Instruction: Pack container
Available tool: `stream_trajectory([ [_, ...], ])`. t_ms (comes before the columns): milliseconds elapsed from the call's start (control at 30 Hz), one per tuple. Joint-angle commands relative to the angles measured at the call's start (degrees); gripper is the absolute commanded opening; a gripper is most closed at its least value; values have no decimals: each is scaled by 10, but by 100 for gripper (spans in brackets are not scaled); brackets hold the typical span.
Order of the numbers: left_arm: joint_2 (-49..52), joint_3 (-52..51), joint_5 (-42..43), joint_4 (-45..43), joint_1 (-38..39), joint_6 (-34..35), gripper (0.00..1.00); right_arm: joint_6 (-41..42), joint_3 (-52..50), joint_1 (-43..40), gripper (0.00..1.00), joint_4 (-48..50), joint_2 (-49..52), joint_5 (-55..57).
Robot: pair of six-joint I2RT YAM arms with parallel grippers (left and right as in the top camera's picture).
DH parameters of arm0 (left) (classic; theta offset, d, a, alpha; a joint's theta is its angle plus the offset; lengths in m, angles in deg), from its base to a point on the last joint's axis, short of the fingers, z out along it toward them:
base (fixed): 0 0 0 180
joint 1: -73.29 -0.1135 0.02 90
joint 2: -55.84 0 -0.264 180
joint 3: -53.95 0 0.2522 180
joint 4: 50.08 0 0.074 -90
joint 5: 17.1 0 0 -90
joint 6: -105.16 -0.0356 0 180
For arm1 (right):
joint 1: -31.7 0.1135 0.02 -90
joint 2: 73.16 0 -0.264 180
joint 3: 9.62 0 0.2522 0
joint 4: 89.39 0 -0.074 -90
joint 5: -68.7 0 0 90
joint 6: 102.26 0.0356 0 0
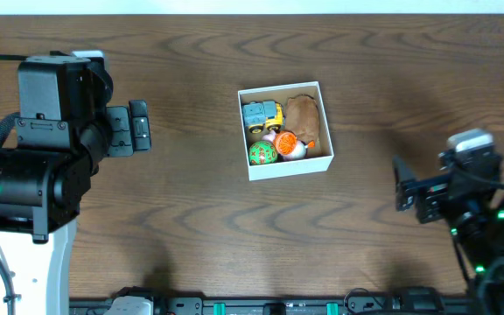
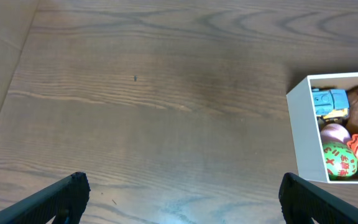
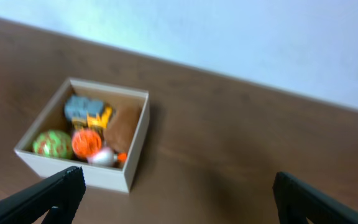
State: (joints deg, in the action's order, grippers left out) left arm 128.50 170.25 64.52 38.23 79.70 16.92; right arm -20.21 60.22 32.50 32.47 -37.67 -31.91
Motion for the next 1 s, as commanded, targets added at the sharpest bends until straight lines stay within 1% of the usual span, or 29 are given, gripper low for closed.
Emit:
stream_trajectory([
  [0,3,-4,-9,0,-3,4,98,9,-99,-4,99,26,-35,1],
  [100,3,-4,-9,0,-3,4,98,27,-177,-4,99,63,-72,0],
  [267,3,-4,-9,0,-3,4,98,64,-305,-4,99,158,-140,0],
  [400,3,-4,-9,0,-3,4,98,85,-388,-4,99,225,-191,0],
  [500,3,-4,-9,0,-3,4,98,97,-432,-4,99,248,-225,0],
  [700,3,-4,-9,0,-3,4,98,110,-490,-3,99,260,-287,-2],
  [967,3,-4,-9,0,-3,4,98,111,-504,-4,99,260,-332,-1],
])
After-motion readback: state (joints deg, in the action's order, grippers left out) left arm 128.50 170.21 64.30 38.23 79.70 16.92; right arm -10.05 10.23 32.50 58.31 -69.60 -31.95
